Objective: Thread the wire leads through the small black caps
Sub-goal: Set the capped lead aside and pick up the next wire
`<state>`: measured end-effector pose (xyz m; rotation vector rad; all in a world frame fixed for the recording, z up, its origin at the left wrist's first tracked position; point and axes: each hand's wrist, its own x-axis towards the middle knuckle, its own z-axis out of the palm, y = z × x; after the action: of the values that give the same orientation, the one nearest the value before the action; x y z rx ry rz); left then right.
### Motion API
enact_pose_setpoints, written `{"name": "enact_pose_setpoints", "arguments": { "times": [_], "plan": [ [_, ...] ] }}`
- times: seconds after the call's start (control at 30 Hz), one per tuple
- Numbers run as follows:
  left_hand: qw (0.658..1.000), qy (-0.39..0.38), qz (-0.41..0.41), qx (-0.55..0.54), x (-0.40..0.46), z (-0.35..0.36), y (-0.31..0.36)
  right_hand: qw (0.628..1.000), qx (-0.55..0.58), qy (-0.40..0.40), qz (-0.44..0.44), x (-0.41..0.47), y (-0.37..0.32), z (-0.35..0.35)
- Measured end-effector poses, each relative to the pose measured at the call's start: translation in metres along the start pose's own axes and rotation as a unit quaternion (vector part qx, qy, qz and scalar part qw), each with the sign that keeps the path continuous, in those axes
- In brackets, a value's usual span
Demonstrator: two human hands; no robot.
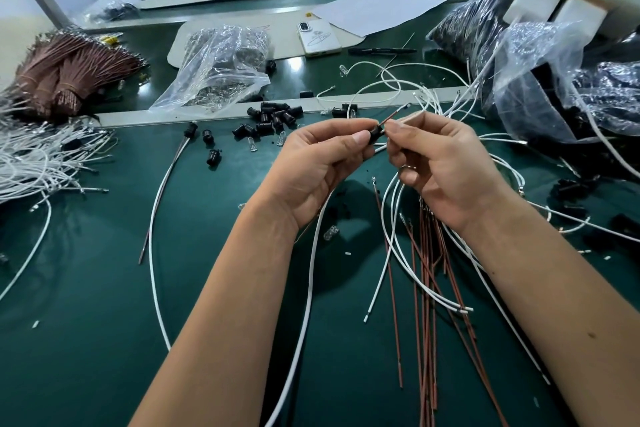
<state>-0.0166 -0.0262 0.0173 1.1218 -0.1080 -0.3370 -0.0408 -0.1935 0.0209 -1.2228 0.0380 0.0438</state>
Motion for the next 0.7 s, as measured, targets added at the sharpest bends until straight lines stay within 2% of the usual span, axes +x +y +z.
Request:
{"name": "enact_pose_setpoints", "arguments": {
  "times": [0.17, 0.47, 0.7],
  "plan": [
    [1.0, -0.002, -0.009, 0.011, -0.0004, 0.0007, -0.0006, 0.999, -0.037, 0.019, -0.013, 0.0011, -0.0021, -0.0026],
    [1.0, 0.008, -0.01, -0.023, 0.0019, 0.0011, -0.0032, 0.997, -0.06, 0.0, -0.057, 0.0003, -0.0022, -0.0052],
    [0.999, 0.032, 0.002, 0.024, 0.0028, 0.0005, -0.0061, 0.982, -0.147, 0.015, -0.115, -0.0001, -0.0034, -0.0086]
  ]
}}
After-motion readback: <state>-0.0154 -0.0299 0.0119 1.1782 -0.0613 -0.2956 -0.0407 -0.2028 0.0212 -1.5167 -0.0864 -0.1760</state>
